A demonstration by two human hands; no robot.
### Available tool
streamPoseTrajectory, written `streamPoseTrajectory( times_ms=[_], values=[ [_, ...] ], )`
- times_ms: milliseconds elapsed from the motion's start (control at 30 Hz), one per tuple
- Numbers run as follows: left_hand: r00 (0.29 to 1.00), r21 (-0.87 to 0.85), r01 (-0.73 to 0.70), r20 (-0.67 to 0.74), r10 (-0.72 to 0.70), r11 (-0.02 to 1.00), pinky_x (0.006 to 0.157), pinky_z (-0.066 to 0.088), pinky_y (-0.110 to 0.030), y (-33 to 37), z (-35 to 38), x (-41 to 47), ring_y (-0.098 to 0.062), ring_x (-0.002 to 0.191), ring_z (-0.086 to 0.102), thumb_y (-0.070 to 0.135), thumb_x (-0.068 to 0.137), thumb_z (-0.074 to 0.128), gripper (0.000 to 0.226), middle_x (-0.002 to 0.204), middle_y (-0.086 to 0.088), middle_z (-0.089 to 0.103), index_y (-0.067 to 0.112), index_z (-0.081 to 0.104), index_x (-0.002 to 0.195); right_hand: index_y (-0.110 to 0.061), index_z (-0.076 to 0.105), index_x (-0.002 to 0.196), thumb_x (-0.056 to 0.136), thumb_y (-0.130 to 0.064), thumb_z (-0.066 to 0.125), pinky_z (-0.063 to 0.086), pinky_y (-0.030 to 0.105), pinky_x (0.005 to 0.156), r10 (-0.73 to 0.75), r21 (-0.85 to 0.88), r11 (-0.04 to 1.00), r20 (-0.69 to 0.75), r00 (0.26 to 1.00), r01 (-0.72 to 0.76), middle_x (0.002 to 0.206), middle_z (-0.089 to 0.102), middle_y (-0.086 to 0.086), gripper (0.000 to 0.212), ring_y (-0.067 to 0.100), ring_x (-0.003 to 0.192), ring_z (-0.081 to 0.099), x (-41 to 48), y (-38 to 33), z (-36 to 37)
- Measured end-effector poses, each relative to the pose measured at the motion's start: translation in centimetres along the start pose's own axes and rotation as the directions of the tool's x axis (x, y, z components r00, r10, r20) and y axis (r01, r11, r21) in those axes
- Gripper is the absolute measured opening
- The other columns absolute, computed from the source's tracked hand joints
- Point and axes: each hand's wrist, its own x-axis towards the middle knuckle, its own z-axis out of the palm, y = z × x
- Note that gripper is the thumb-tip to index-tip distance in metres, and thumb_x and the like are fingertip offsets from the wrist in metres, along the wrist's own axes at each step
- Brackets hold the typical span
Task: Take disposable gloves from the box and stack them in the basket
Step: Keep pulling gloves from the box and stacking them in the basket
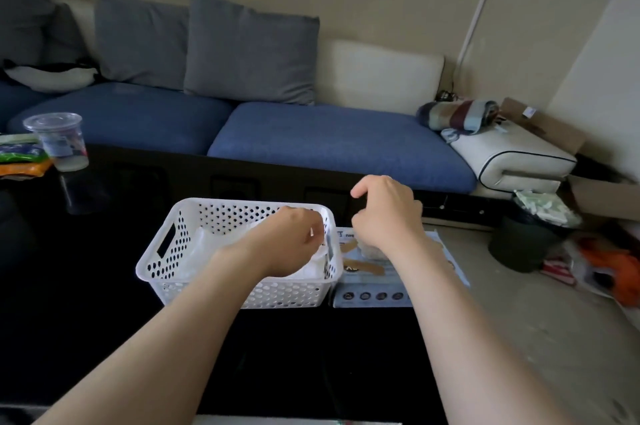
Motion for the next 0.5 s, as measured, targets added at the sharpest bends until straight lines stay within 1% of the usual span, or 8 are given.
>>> streamPoseTrajectory(
  times_ms=[67,133,167,233,300,367,433,500],
  values=[
    [0.999,-0.029,-0.043,0.010,0.044,0.999,0.087,0.058,-0.039,0.8,0.5,0.2,-0.012,0.092,0.064,0.039,0.107,0.052,0.023,0.102,0.008,0.070,0.025,0.069,0.111,-0.022,0.061,0.135,0.095,-0.009,0.069,0.041,0.047,0.104,0.070,-0.044,0.997,0.047,0.996,-0.068,0.136,0.059,0.008,0.042,0.035,0.131,0.052,0.0,1.6,-0.3],
    [0.997,-0.054,-0.073,0.022,0.074,0.996,0.083,0.058,-0.035,1.4,0.9,0.6,-0.008,0.089,0.063,0.050,0.104,0.054,0.028,0.098,0.010,0.070,0.025,0.067,0.107,-0.019,0.061,0.132,0.093,-0.008,0.070,0.045,0.042,0.092,0.104,-0.061,0.993,0.092,0.990,-0.099,0.133,0.060,0.008,0.042,0.034,0.123,0.058,0.0,2.8,-0.4],
    [0.996,-0.062,-0.081,0.028,0.083,0.995,0.081,0.057,-0.033,1.7,1.1,0.7,-0.007,0.088,0.063,0.055,0.102,0.054,0.031,0.097,0.010,0.069,0.026,0.065,0.103,-0.019,0.063,0.129,0.092,-0.009,0.074,0.046,0.039,0.085,0.109,-0.057,0.993,0.094,0.990,-0.104,0.130,0.062,0.006,0.040,0.031,0.117,0.061,0.0,3.3,-0.5],
    [0.995,-0.054,-0.101,0.016,0.102,0.993,0.079,0.056,-0.031,2.2,1.6,1.0,-0.005,0.087,0.062,0.059,0.101,0.056,0.032,0.096,0.011,0.066,0.027,0.063,0.101,-0.020,0.070,0.117,0.087,-0.014,0.084,0.051,0.035,0.078,0.105,0.000,0.994,0.064,0.992,-0.105,0.120,0.064,0.002,0.034,0.027,0.105,0.066,0.0,4.1,-0.6],
    [0.993,-0.020,-0.117,-0.011,0.117,0.993,0.081,0.056,-0.031,2.6,2.1,1.3,-0.008,0.089,0.061,0.057,0.100,0.057,0.030,0.101,0.011,0.060,0.028,0.064,0.102,-0.022,0.077,0.097,0.083,-0.016,0.090,0.060,0.037,0.076,0.081,0.047,0.995,0.032,0.996,-0.083,0.106,0.070,-0.001,0.019,0.022,0.092,0.068,0.1,4.6,-0.7],
    [0.993,-0.015,-0.115,-0.028,0.114,0.993,0.083,0.056,-0.032,3.0,2.5,1.6,-0.011,0.090,0.062,0.055,0.100,0.058,0.027,0.109,0.010,0.053,0.030,0.065,0.107,-0.025,0.080,0.083,0.085,-0.017,0.088,0.063,0.041,0.075,0.045,0.061,0.997,0.037,0.998,-0.047,0.091,0.071,-0.004,0.012,0.019,0.084,0.068,0.2,5.3,-0.6],
    [0.995,-0.031,-0.091,-0.029,0.091,0.995,0.086,0.057,-0.036,3.3,2.9,1.9,-0.014,0.092,0.063,0.054,0.099,0.058,0.032,0.116,0.008,0.050,0.030,0.064,0.119,-0.024,0.081,0.082,0.091,-0.020,0.084,0.062,0.041,0.077,-0.001,0.087,0.996,0.047,0.999,-0.003,0.087,0.071,-0.007,0.010,0.017,0.086,0.067,0.4,6.0,-0.5],
    [0.996,-0.038,-0.075,-0.054,0.073,0.996,0.093,0.055,-0.040,3.6,3.3,2.3,-0.017,0.105,0.062,0.052,0.100,0.059,0.042,0.125,0.005,0.053,0.026,0.059,0.133,-0.019,0.081,0.084,0.097,-0.022,0.077,0.060,0.041,0.079,-0.052,0.112,0.993,0.031,0.998,0.048,0.088,0.073,-0.005,0.014,0.017,0.087,0.067,0.6,6.6,-0.3]
  ],
)
